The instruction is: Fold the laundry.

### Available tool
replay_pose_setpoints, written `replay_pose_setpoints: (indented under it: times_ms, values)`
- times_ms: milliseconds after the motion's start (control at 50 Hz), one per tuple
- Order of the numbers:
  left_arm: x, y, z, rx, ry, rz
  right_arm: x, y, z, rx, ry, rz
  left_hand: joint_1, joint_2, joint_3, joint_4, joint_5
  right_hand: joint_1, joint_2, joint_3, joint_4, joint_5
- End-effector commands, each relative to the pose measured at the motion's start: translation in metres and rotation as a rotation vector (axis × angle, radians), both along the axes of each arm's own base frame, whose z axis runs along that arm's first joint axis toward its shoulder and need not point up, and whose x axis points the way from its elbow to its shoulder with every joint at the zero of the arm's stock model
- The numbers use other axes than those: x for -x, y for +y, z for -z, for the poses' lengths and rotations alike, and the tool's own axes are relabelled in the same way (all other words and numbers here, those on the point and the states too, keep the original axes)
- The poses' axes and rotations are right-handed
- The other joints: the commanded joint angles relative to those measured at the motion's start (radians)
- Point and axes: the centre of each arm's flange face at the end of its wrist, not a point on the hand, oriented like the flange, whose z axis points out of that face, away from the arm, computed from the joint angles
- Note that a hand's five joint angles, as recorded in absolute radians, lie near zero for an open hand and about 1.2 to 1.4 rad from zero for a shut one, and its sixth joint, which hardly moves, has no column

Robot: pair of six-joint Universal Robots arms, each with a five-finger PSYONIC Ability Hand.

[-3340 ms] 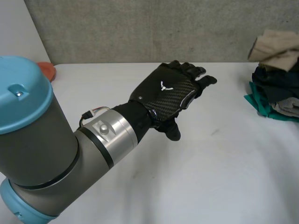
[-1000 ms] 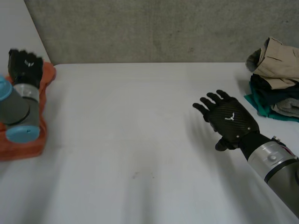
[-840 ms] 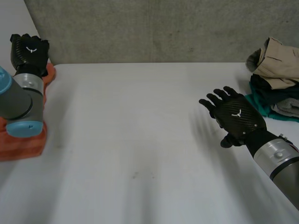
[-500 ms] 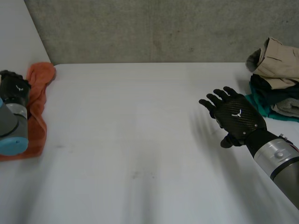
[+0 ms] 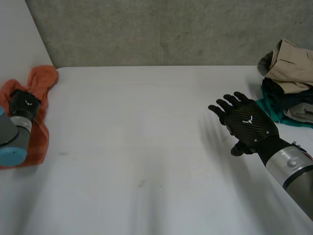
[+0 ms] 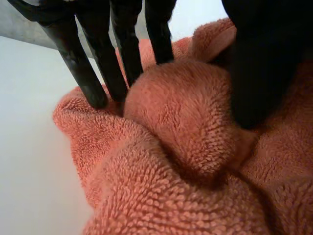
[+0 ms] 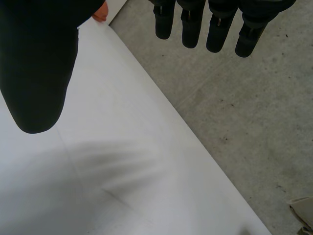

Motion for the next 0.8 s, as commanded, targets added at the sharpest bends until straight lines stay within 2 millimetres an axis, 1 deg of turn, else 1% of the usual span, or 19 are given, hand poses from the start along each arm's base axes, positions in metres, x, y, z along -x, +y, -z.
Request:
replay_pose_setpoints:
  times_ms: [20,100,160,180,200,260,280,340,360,420,440,500,520,640,660,720,740,780,800]
  values:
    - [-0.002,-0.005,-0.006,0.042,-0.013,-0.014,0.0,0.0,0.0,0.0,0.0,0.001,0.78,0.808,0.819,0.816,0.818,-0.055,-0.037,-0.042,-0.038,-0.043]
    - [0.004,-0.005,-0.023,0.14,-0.016,-0.032,0.001,-0.001,0.0,-0.002,0.0,0.003,0.78,0.808,0.819,0.816,0.818,-0.055,-0.037,-0.042,-0.038,-0.043]
    - [0.017,0.003,-0.057,0.248,-0.003,-0.019,0.0,0.0,0.0,0.0,0.0,0.001,0.78,0.808,0.819,0.816,0.818,-0.055,-0.037,-0.042,-0.038,-0.043]
    - [0.024,0.006,-0.066,0.272,0.005,-0.003,0.001,-0.001,0.0,0.002,0.001,0.002,0.78,0.808,0.819,0.816,0.818,-0.055,-0.037,-0.042,-0.038,-0.043]
    - [0.039,0.014,-0.085,0.321,0.034,0.031,0.0,0.0,0.0,0.002,0.001,0.001,0.78,0.808,0.819,0.816,0.818,-0.055,-0.037,-0.042,-0.038,-0.043]
    - [0.066,0.028,-0.107,0.36,0.099,0.095,0.0,0.0,0.0,0.004,0.001,0.004,0.78,0.808,0.819,0.816,0.818,-0.055,-0.037,-0.042,-0.038,-0.043]
    - [0.081,0.036,-0.119,0.378,0.152,0.134,0.001,-0.001,0.0,0.004,0.001,0.007,0.78,0.808,0.819,0.816,0.818,-0.055,-0.037,-0.042,-0.038,-0.043]
    - [0.103,0.051,-0.14,0.403,0.249,0.194,0.001,-0.001,-0.001,0.007,0.001,0.012,0.78,0.808,0.819,0.816,0.818,-0.055,-0.037,-0.042,-0.038,-0.043]
    - [0.117,0.065,-0.154,0.398,0.317,0.24,0.001,-0.002,-0.002,0.011,0.0,0.015,0.78,0.808,0.819,0.816,0.818,-0.055,-0.037,-0.042,-0.038,-0.043]
    - [0.144,0.093,-0.171,0.36,0.429,0.326,0.002,-0.003,-0.003,0.016,0.0,0.021,0.78,0.808,0.819,0.816,0.818,-0.055,-0.037,-0.042,-0.038,-0.043]
    - [0.163,0.111,-0.179,0.331,0.5,0.383,0.004,-0.005,-0.003,0.016,0.0,0.028,0.78,0.808,0.819,0.816,0.818,-0.055,-0.037,-0.042,-0.038,-0.043]
    - [0.188,0.138,-0.194,0.292,0.607,0.465,0.005,-0.006,-0.004,0.018,0.0,0.035,0.78,0.808,0.819,0.816,0.818,-0.055,-0.037,-0.042,-0.038,-0.043]
    - [0.203,0.155,-0.199,0.257,0.675,0.515,0.005,-0.007,-0.004,0.021,0.0,0.038,0.78,0.808,0.819,0.816,0.818,-0.055,-0.037,-0.042,-0.038,-0.043]
    - [0.251,0.208,-0.19,0.084,0.857,0.665,0.006,-0.008,-0.006,0.027,-0.001,0.044,0.78,0.808,0.819,0.816,0.818,-0.055,-0.037,-0.042,-0.038,-0.043]
    - [0.265,0.222,-0.181,0.029,0.875,0.702,0.007,-0.009,-0.006,0.026,0.0,0.048,0.78,0.808,0.819,0.816,0.818,-0.055,-0.037,-0.042,-0.038,-0.043]
    - [0.282,0.236,-0.159,-0.046,0.867,0.734,0.009,-0.01,-0.006,0.023,0.001,0.056,0.78,0.808,0.819,0.816,0.818,-0.055,-0.037,-0.042,-0.038,-0.043]
    - [0.289,0.241,-0.146,-0.085,0.861,0.737,0.01,-0.011,-0.006,0.022,0.002,0.06,0.731,0.759,0.77,0.767,0.769,-0.055,-0.037,-0.042,-0.038,-0.043]
    - [0.292,0.244,-0.131,-0.13,0.846,0.728,0.01,-0.011,-0.006,0.022,0.002,0.062,0.31,0.338,0.349,0.346,0.349,-0.055,-0.037,-0.042,-0.038,-0.043]
    - [0.292,0.249,-0.122,-0.169,0.83,0.721,0.011,-0.012,-0.006,0.022,0.0,0.064,-0.142,-0.115,-0.104,-0.107,-0.104,-0.055,-0.037,-0.042,-0.038,-0.043]
